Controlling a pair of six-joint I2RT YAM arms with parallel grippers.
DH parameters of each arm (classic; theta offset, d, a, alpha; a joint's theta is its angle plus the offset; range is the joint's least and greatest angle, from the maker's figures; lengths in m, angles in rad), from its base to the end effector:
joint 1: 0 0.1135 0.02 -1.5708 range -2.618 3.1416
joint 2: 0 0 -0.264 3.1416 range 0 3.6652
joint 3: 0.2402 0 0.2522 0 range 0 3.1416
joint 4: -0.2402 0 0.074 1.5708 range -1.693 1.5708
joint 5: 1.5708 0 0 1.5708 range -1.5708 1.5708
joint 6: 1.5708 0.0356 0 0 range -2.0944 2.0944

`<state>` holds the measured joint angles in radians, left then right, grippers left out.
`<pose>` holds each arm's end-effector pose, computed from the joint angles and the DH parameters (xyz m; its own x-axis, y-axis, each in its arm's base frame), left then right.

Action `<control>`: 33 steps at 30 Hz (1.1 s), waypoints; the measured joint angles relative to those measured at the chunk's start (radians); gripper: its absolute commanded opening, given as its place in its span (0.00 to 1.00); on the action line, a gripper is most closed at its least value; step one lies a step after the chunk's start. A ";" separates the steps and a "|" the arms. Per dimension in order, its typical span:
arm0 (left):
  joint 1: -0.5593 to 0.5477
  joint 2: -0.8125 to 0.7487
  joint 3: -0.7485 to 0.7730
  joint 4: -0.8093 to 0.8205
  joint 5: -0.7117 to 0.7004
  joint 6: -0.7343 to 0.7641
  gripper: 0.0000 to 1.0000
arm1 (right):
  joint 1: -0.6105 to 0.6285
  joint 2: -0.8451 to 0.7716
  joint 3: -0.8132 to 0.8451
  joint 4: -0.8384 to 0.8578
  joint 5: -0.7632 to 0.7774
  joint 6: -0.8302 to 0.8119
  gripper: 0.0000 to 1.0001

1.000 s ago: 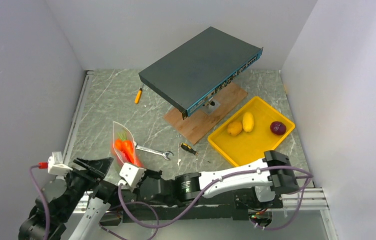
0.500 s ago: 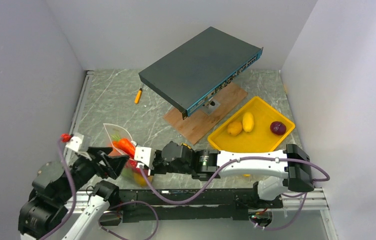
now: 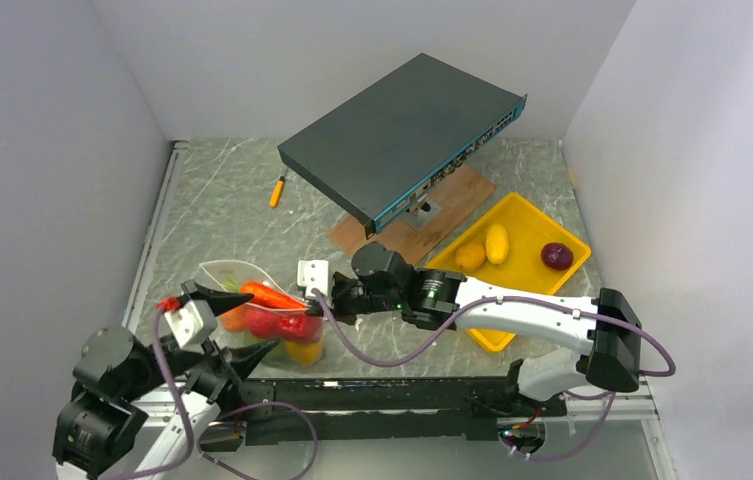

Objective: Place the food in the zip-top bag and seal the zipper
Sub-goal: Adjust the zipper food storage bag at the center of the board.

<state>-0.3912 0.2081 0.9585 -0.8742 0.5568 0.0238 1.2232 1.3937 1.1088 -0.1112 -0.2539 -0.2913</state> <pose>-0.0041 -0.0187 0.3661 -0.0949 0.0610 -0.9936 0.8110 0.5836 -0.0416 0.1025 0.3091 0.3203 0.1581 -0.3796 -0.9115 -0.9851 0.0030 -0.1721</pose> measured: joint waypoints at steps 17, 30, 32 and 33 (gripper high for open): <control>0.000 0.133 -0.198 0.282 0.246 0.293 0.98 | -0.063 -0.025 0.000 -0.064 -0.168 0.008 0.00; -0.008 0.256 -0.285 0.388 0.278 0.240 0.63 | -0.064 -0.058 0.006 -0.117 -0.174 0.010 0.00; -0.016 0.269 -0.276 0.373 0.275 0.217 0.60 | -0.064 -0.058 0.008 -0.126 -0.170 0.010 0.00; -0.021 0.274 -0.269 0.367 0.273 0.202 0.60 | -0.064 -0.058 0.009 -0.128 -0.166 0.010 0.00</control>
<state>-0.4118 0.4824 0.6891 -0.5076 0.8299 0.2260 1.1591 1.3354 1.1179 -0.2394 -0.4198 -0.2810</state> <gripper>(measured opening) 0.625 0.088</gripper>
